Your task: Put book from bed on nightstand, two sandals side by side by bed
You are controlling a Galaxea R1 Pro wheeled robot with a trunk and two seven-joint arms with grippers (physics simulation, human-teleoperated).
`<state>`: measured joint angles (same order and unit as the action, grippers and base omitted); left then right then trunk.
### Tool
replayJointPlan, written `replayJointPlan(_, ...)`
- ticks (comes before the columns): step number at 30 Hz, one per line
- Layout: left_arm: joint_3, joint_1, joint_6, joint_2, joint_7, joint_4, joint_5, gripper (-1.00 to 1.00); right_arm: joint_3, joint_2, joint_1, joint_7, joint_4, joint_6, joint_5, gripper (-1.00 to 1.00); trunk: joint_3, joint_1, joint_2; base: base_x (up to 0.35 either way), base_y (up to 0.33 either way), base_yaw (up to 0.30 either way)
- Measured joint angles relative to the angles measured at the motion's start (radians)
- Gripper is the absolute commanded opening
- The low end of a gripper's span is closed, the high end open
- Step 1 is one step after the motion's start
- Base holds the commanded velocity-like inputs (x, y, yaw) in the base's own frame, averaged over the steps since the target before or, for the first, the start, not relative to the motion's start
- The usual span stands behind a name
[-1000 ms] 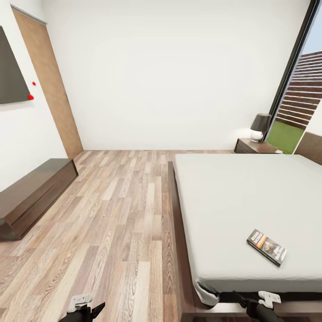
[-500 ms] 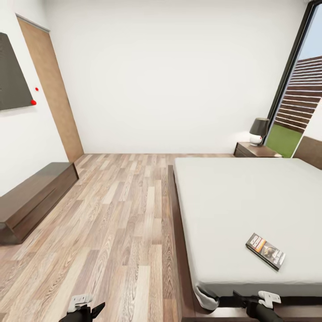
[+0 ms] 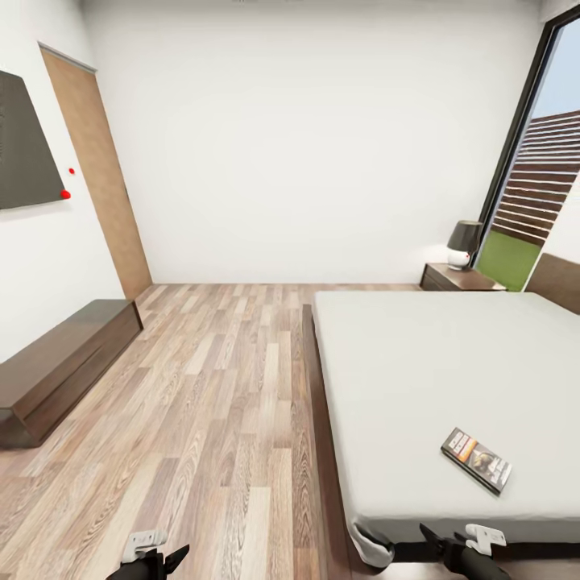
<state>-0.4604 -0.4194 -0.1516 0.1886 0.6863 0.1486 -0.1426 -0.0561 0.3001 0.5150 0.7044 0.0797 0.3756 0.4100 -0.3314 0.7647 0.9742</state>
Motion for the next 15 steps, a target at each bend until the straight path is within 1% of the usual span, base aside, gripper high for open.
replayJointPlan(15, 0.0, 0.0, 0.0, 0.0, 0.0, 0.0, 0.0, 1.0, 0.0, 0.0, 0.0, 0.0, 0.0, 0.0, 0.0, 1.0, 0.071, -0.058, -0.105, 0.0, 0.0, 0.0)
